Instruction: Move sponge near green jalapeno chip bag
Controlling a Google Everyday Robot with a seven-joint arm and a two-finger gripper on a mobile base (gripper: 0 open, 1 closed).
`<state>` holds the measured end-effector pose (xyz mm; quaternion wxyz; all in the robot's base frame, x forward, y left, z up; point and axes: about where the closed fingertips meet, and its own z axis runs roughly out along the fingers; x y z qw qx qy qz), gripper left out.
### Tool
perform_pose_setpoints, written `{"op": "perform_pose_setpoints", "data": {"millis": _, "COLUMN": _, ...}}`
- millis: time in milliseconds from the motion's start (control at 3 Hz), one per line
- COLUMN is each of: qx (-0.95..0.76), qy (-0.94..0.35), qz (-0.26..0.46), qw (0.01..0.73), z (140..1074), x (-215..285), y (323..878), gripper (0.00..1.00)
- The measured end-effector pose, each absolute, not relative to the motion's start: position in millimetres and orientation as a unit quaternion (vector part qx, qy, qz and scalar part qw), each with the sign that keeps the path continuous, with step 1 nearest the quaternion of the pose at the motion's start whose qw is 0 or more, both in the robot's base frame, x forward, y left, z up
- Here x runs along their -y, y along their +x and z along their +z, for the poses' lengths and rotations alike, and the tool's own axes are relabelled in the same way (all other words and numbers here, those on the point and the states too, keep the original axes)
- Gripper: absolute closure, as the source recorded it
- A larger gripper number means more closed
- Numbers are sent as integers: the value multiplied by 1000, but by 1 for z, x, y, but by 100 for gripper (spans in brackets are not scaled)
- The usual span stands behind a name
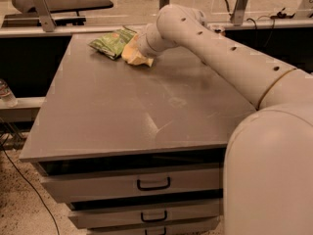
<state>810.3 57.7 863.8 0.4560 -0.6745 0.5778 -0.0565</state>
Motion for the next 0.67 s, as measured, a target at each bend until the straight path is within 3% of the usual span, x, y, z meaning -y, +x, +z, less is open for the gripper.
{"op": "perform_pose_setpoints", "data": {"millis": 667, "qx": -591, "qy": -668, "qz": -59, "qw": 449, "z": 861, "x": -50, "y": 811, "gripper": 36}}
